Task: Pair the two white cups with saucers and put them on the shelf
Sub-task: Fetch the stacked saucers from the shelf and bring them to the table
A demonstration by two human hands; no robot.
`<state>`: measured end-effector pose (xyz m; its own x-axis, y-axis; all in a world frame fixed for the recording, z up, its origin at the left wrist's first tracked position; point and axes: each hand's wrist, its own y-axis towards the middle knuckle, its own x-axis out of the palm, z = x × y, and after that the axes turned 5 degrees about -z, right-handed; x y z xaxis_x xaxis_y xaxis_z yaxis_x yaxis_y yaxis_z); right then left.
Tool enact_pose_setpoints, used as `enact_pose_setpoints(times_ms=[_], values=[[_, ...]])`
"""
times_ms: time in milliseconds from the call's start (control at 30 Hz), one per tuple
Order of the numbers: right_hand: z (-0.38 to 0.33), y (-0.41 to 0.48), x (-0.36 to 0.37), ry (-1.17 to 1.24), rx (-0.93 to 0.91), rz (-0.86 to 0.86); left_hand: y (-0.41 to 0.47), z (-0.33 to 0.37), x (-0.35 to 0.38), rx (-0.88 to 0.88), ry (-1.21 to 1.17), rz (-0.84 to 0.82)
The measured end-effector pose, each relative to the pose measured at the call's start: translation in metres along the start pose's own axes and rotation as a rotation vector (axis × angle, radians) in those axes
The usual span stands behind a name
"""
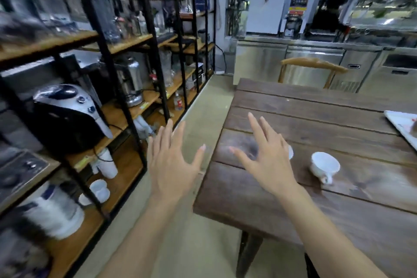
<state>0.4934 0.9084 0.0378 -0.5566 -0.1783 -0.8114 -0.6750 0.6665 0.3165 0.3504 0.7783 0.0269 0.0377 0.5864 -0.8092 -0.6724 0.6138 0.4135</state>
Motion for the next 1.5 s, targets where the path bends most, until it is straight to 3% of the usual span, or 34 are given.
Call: enact_pose_setpoints(times_ms=[300,533,1033,1333,1500], values=[[-0.228,-0.023,0.106,0.055,-0.406,-0.151,-0.096,-0.183,-0.155,-0.319,0.282,0.277],[-0.385,-0.058,0.180,0.176,-0.732,-0.256,-0.184,-0.278,-0.258,-0.601,0.478,0.454],[-0.642,-0.096,0.335,0.404,-1.182,-0.570,-0.232,-0.476,-0.364,-1.004,0.713,0.594],[-0.769,-0.106,0.406,0.425,-1.235,-0.688,-0.261,-0.571,-0.422,-1.184,0.754,0.602],[-0.821,-0.110,0.448,0.394,-1.167,-0.693,-0.263,-0.631,-0.448,-1.190,0.760,0.563]])
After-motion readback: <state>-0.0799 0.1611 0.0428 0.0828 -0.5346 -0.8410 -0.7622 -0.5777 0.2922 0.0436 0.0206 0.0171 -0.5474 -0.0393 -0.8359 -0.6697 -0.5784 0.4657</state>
